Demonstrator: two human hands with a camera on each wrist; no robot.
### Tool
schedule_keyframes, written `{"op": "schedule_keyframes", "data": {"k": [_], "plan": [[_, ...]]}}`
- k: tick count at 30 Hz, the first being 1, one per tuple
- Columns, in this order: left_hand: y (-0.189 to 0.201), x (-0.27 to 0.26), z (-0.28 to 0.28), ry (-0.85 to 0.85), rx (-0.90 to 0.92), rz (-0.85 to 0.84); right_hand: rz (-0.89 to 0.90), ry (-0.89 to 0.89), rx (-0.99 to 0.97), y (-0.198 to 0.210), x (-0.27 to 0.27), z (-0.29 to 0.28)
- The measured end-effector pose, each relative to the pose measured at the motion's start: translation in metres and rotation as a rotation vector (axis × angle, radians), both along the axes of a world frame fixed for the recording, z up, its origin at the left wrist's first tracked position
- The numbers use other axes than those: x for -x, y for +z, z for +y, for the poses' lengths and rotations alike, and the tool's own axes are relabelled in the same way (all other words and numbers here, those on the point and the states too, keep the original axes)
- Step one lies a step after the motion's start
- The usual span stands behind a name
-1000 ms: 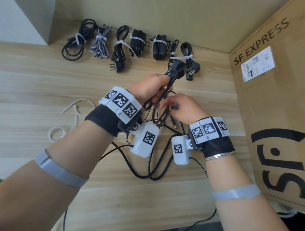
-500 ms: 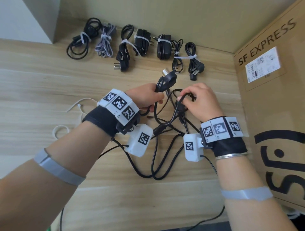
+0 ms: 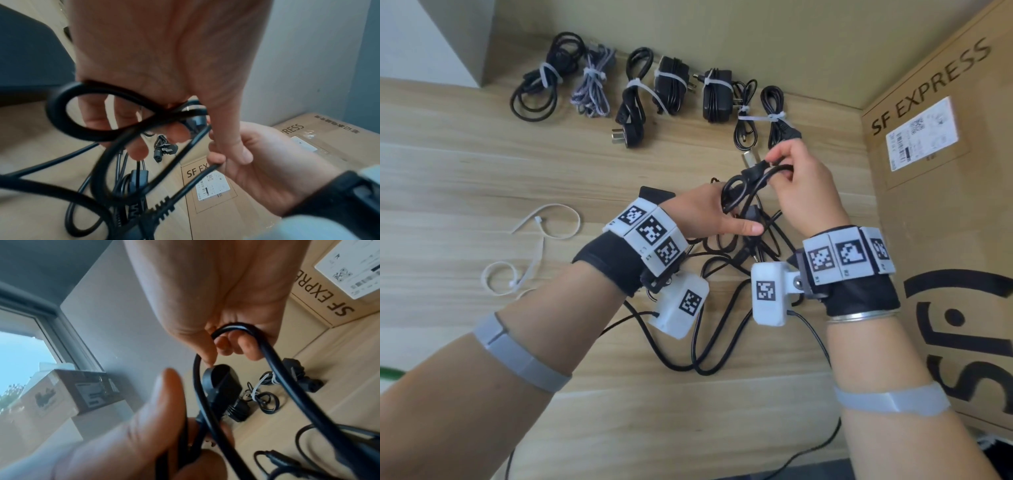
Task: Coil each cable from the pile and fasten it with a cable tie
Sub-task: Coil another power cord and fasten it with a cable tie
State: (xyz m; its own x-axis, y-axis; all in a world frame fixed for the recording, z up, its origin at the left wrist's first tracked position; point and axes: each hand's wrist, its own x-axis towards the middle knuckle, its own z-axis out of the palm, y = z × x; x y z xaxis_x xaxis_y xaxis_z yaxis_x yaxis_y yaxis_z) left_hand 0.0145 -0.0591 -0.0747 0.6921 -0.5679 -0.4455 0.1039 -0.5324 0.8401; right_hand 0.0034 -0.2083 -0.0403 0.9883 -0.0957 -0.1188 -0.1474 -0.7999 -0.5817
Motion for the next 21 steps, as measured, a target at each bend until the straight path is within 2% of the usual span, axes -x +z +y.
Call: {"op": "schedule_keyframes", "data": {"k": [8, 12, 16, 18, 21], "plan": [[0.001, -0.003, -0.005, 0.146, 0.162, -0.119, 0.068, -0.214, -0.474, 0.007, -0.013, 0.013], [0.004, -0.006, 0.000, 0.206, 0.228, -0.098, 0.085, -0.230, -0.545, 0.009, -0.020, 0.027], [0.010, -0.009, 0.015, 0.182, 0.203, -0.075, 0.121, -0.247, -0.674, 0.005, -0.026, 0.043], [0.009, -0.010, 0.027, 0.211, 0.158, -0.096, 0.139, -0.204, -0.630, 0.004, -0.029, 0.052], [0.006, -0.009, 0.050, 0.294, 0.184, -0.050, 0.183, -0.119, -0.551, 0.006, -0.032, 0.067]]}}
